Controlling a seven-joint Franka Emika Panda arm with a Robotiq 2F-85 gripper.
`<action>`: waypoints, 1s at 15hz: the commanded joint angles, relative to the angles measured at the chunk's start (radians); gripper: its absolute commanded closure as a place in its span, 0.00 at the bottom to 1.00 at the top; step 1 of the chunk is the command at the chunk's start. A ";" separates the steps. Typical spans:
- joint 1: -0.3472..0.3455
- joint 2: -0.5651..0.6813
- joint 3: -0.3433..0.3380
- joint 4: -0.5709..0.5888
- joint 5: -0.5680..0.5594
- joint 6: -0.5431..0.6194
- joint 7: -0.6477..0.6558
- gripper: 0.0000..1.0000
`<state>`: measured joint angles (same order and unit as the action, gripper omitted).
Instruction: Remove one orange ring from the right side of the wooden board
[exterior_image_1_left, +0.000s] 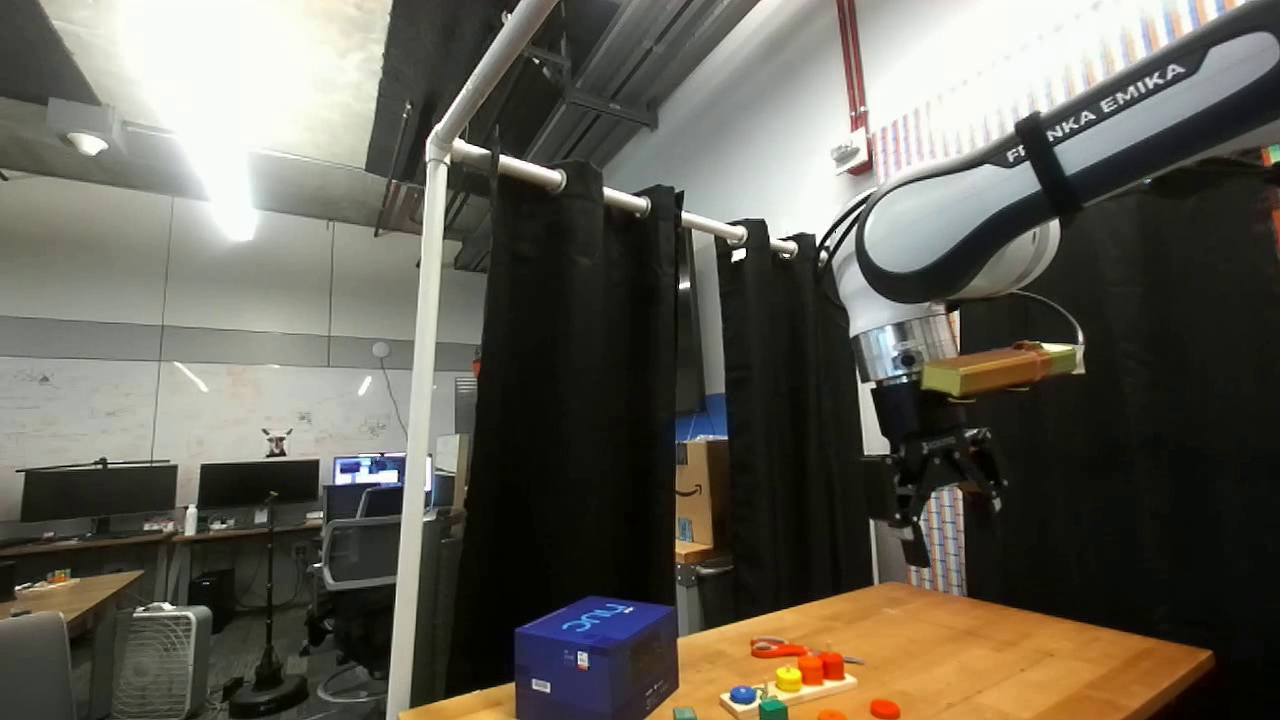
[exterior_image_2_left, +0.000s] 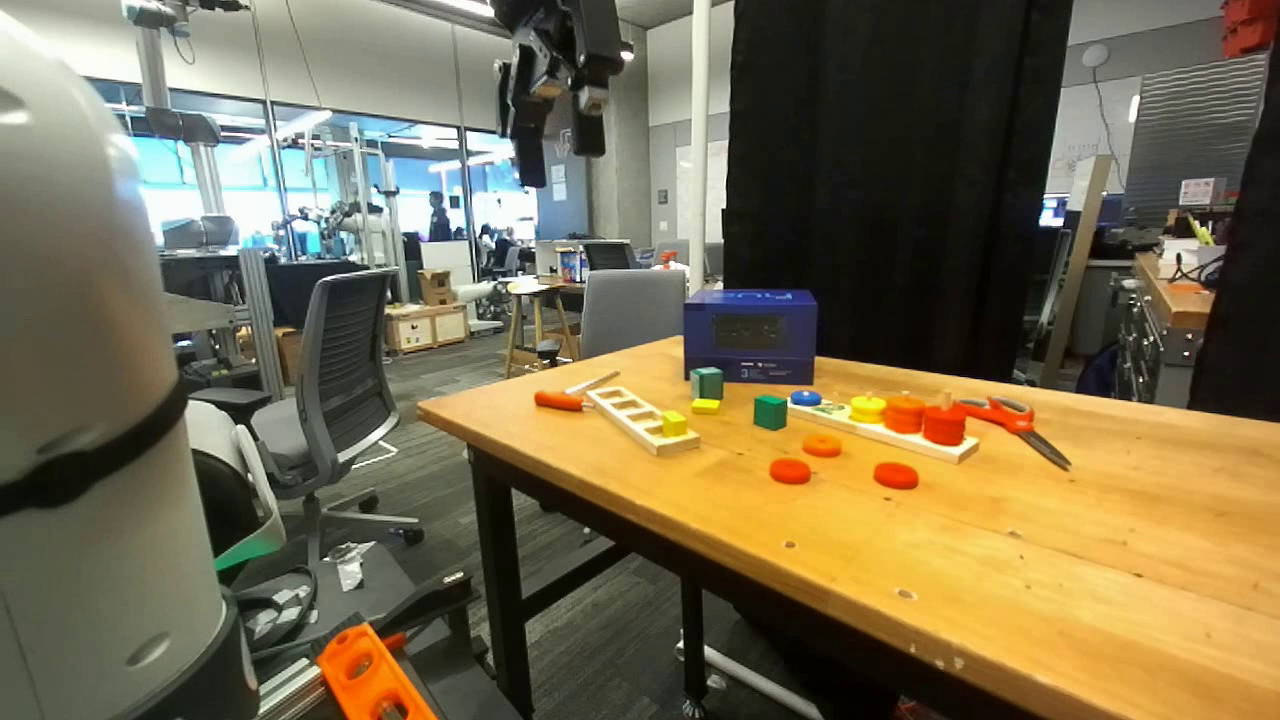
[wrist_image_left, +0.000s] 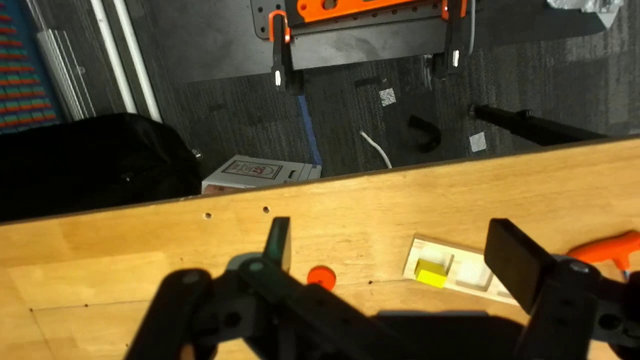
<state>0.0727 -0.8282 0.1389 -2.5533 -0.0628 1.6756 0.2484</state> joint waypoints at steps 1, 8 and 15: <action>0.044 -0.100 -0.017 -0.040 -0.025 0.013 -0.157 0.00; 0.098 -0.184 -0.135 -0.062 -0.005 0.119 -0.437 0.00; 0.082 -0.163 -0.207 -0.051 0.062 0.146 -0.498 0.00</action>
